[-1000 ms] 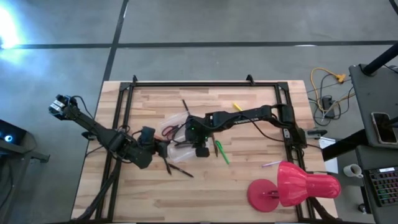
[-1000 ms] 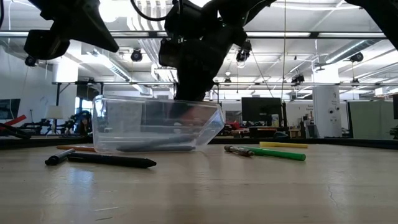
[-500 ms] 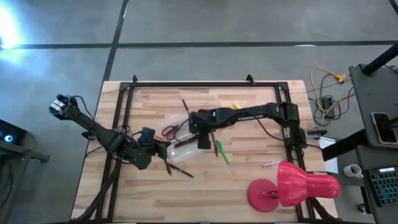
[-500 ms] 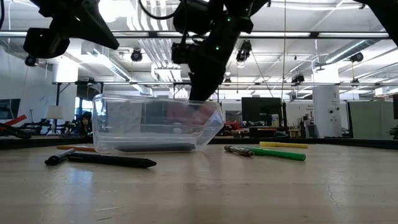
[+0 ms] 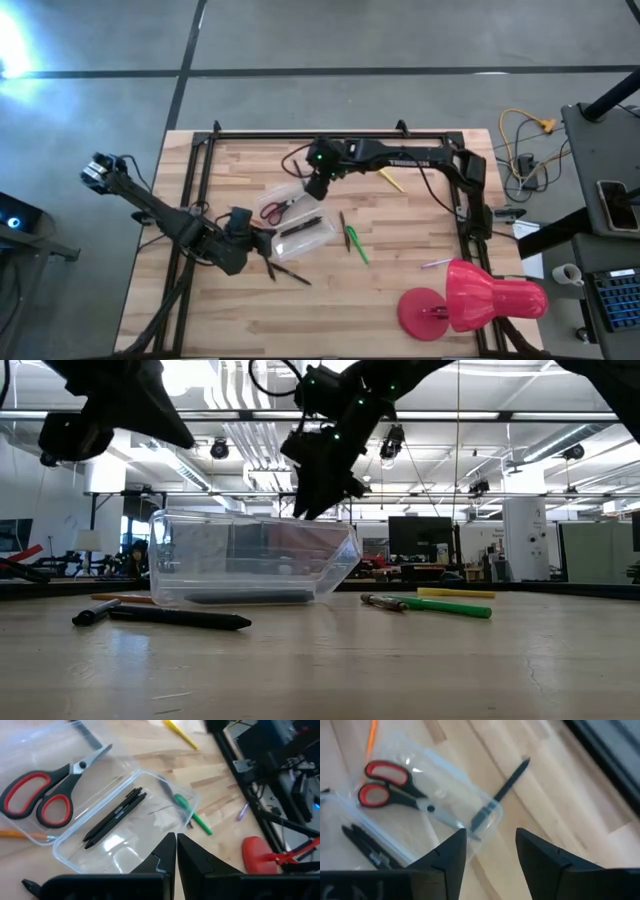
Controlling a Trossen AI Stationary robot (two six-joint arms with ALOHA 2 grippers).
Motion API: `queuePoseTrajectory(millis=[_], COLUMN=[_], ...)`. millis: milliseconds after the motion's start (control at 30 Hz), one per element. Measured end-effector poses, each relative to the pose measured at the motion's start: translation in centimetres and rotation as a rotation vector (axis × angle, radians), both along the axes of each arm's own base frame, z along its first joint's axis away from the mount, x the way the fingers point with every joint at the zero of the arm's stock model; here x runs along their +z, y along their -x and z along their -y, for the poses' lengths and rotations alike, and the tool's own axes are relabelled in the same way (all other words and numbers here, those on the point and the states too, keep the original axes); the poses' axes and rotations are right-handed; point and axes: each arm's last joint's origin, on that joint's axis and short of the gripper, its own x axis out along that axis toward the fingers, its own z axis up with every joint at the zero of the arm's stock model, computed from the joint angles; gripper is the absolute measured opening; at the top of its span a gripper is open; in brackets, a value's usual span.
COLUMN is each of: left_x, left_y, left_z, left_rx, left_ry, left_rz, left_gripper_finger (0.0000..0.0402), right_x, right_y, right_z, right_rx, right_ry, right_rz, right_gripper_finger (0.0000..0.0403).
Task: Pick & place school supplies into a supply box
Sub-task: Put the yellow pen into the stationery box
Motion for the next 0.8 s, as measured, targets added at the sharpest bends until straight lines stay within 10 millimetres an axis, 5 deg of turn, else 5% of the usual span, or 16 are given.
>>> queuePoseTrajectory(millis=[133, 267, 600, 800], left_x=[-1.0, -1.2, 1.9, 3.1], left_y=[-0.7, -1.2, -0.8, 0.1], left_z=[0.4, 0.8, 0.5, 0.0], left_rx=[0.026, 0.031, 0.028, 0.029], left_ry=[0.017, 0.031, -0.008, -0.002], left_rz=[-0.016, -0.001, -0.024, -0.012], left_gripper_finger=[0.0, 0.0, 0.0, 0.0], right_x=[0.6, -1.2, -1.5, -2.6], right_y=[-1.5, -2.9, -3.6, -4.4], right_z=[0.6, 1.5, 2.1, 5.0], right_rx=[-0.025, -0.092, -0.051, -0.158], right_ry=[0.034, -0.034, -0.085, -0.116], right_rz=[0.088, 0.041, -0.063, -0.056], right_gripper_finger=[0.0162, 0.0162, 0.0162, 0.0162])
